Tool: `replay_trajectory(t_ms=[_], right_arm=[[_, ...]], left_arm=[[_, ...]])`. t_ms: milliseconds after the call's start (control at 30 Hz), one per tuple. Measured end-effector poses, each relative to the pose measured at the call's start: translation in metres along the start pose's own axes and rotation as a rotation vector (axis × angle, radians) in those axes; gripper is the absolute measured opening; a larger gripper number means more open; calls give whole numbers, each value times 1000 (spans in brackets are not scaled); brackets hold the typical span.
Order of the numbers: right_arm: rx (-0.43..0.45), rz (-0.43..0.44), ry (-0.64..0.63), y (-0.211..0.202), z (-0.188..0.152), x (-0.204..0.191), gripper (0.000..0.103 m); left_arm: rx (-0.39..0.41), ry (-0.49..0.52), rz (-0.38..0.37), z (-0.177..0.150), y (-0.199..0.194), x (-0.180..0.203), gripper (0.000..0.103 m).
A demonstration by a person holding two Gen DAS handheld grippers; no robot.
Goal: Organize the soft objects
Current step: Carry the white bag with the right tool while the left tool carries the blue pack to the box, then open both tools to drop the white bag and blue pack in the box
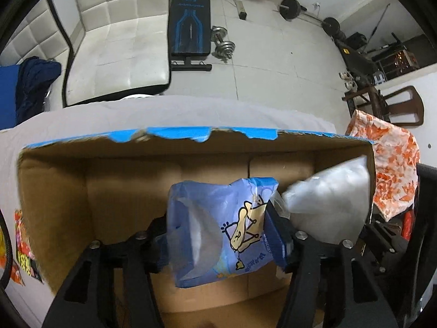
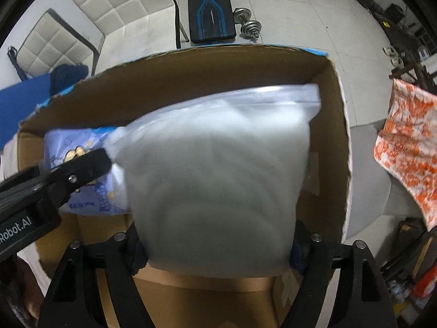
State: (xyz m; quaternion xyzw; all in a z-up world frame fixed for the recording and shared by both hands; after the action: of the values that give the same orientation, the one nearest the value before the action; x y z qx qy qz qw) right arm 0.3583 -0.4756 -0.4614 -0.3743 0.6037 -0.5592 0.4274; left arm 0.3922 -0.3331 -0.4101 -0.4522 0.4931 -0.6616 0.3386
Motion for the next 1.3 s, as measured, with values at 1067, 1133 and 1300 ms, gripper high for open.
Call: replay_trajectory(t_ms=[1067,1133,1300], right_arm=[[190,-19,-24,-88,-86,-8,103],[224,-38,-23,-106,-99,-7,103],[285,-44,-9,-143,-129,-1,103]], left_arm=[[230,59,201,-83,-108,11,95],[252,56,208,-93,-121,13,95],[301,62,220,-117,-149,18,95]])
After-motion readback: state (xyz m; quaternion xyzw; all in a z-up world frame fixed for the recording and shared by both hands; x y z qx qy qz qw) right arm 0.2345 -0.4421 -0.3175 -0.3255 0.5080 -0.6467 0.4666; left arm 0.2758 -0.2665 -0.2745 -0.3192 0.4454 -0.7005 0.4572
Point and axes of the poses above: each gripper's, at about its wrist camera, not at the fingertips, and y roughly the way its jaws point, x to its right, z to its top, the point moved 8 cm from there along y, roughly the way its jaws point, and after that the axes turned 8 degrees about y, right-handed, at the moved point
